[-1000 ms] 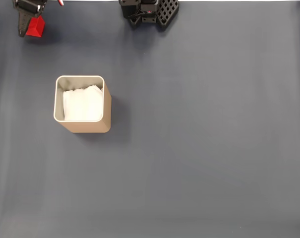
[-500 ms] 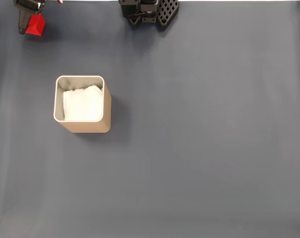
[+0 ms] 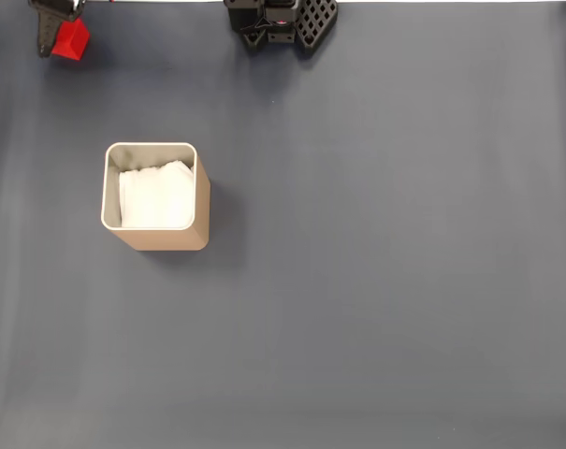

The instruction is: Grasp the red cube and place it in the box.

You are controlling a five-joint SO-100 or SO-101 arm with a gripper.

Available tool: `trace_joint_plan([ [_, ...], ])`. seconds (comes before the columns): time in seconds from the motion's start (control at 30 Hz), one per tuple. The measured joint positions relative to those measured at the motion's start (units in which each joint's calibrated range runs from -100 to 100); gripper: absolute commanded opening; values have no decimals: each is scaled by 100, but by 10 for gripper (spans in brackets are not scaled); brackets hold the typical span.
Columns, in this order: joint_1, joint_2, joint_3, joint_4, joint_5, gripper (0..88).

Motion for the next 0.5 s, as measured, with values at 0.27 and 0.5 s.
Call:
trace_joint_plan([
  [0.27, 30, 0, 0, 0, 68, 217],
  [0.5, 45, 0, 64, 0, 98, 200],
])
